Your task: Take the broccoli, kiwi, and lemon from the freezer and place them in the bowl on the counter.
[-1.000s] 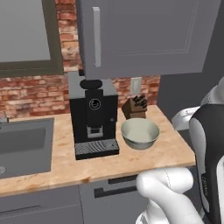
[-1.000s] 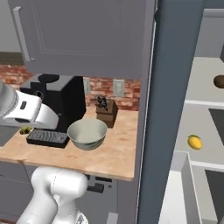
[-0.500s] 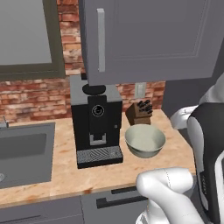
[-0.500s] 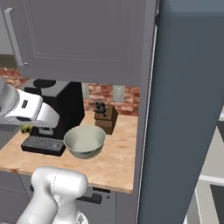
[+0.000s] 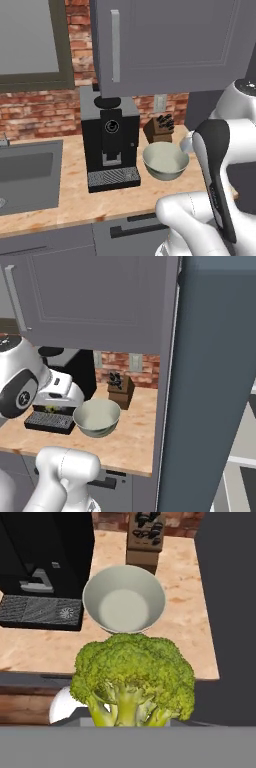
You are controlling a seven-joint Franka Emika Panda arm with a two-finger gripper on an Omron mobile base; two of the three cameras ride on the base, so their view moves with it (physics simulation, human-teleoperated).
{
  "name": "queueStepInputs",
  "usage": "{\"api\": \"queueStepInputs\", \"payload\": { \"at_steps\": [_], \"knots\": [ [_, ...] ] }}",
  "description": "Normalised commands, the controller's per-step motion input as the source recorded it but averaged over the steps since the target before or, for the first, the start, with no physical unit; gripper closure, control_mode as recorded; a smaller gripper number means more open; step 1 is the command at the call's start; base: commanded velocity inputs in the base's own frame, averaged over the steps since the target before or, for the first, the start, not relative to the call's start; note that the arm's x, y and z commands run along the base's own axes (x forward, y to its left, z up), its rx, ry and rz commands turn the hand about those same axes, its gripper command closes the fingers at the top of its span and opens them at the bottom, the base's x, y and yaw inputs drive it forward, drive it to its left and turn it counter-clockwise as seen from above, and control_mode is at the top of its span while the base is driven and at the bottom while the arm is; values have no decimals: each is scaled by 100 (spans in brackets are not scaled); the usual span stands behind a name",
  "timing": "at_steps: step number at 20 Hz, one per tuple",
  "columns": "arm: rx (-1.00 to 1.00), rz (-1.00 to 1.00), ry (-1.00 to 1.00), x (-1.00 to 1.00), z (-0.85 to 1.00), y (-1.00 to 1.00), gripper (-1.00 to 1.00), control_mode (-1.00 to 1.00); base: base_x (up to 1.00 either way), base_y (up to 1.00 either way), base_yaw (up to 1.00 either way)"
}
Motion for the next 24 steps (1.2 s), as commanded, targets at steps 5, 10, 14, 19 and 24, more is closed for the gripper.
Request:
{"api": "queueStepInputs", "payload": {
  "at_steps": [5, 10, 14, 19, 24],
  "knots": [
    [0, 6, 6, 33, -88, 0, 100, -100, 0, 0, 0],
    [0, 1, 0, 55, -16, 0, 100, -100, 0, 0, 0],
    [2, 0, 1, 83, -3, 0, 100, -100, 0, 0, 0],
    [8, 1, 7, 71, -34, -12, 100, -100, 0, 0, 0],
    [7, 0, 9, 36, -84, -7, 100, -100, 0, 0, 0]
  ]
}}
